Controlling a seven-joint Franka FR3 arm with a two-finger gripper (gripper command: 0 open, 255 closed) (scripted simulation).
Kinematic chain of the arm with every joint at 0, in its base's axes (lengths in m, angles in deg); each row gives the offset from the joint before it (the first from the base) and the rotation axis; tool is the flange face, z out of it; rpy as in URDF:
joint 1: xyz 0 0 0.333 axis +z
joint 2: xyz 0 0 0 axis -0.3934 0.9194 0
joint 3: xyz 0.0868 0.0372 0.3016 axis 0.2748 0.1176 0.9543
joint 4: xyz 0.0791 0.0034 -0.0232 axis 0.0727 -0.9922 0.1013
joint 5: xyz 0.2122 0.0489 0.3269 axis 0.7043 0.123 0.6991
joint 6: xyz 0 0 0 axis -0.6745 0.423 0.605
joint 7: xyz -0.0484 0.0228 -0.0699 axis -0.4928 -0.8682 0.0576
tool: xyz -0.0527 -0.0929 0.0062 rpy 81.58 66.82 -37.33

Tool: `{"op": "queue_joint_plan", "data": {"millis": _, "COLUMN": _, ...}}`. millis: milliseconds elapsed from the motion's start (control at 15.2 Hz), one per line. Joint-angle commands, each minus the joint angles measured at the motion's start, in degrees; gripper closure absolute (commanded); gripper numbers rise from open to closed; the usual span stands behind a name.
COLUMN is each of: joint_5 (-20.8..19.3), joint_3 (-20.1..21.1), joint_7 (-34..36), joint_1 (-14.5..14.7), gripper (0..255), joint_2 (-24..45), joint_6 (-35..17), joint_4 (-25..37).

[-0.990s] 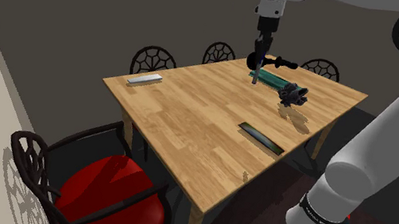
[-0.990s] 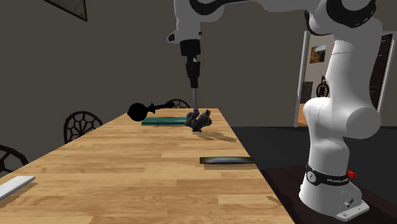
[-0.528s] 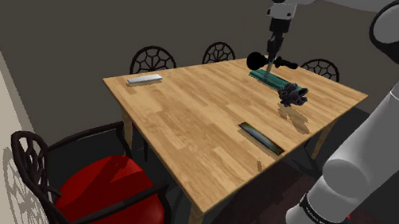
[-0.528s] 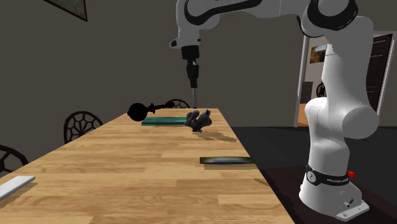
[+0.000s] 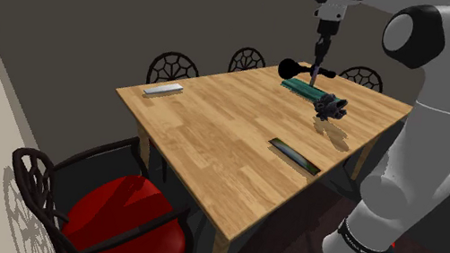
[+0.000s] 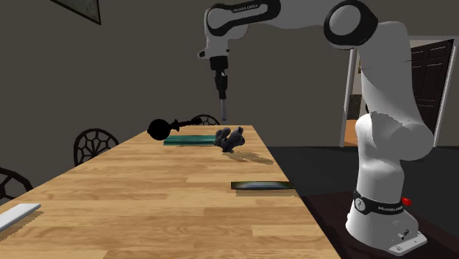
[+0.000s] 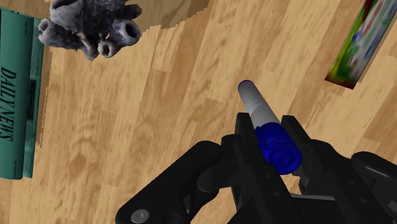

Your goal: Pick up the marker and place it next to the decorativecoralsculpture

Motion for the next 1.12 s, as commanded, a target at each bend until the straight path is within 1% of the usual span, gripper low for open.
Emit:
{"op": "queue_joint_plan", "data": {"millis": 0, "joint_5": 1.38, "joint_3": -1.12, "joint_7": -3.17, "joint_1": -2.20, "gripper": 255, "joint_2": 3.86, "joint_6": 0.98, "joint_4": 4.80}}
{"op": "queue_joint_plan", "data": {"millis": 264, "joint_5": 4.56, "joint_3": -2.47, "joint_7": -8.51, "joint_1": -7.36, "gripper": 255, "joint_2": 12.24, "joint_6": 4.20, "joint_4": 16.17}}
{"op": "queue_joint_plan", "data": {"millis": 396, "joint_5": 6.48, "joint_3": -2.76, "joint_7": -10.88, "joint_1": -10.64, "gripper": 255, "joint_2": 17.39, "joint_6": 6.75, "joint_4": 23.79}}
{"op": "queue_joint_plan", "data": {"millis": 462, "joint_5": 7.56, "joint_3": -2.78, "joint_7": -11.97, "joint_1": -12.60, "gripper": 255, "joint_2": 20.45, "joint_6": 8.48, "joint_4": 28.57}}
{"op": "queue_joint_plan", "data": {"millis": 726, "joint_5": 6.77, "joint_3": -2.73, "joint_7": -11.70, "joint_1": -11.41, "gripper": 255, "joint_2": 18.39, "joint_6": 4.02, "joint_4": 22.05}}
{"op": "queue_joint_plan", "data": {"millis": 1056, "joint_5": 6.21, "joint_3": -2.76, "joint_7": -11.41, "joint_1": -10.34, "gripper": 255, "joint_2": 16.79, "joint_6": -0.82, "joint_4": 15.60}}
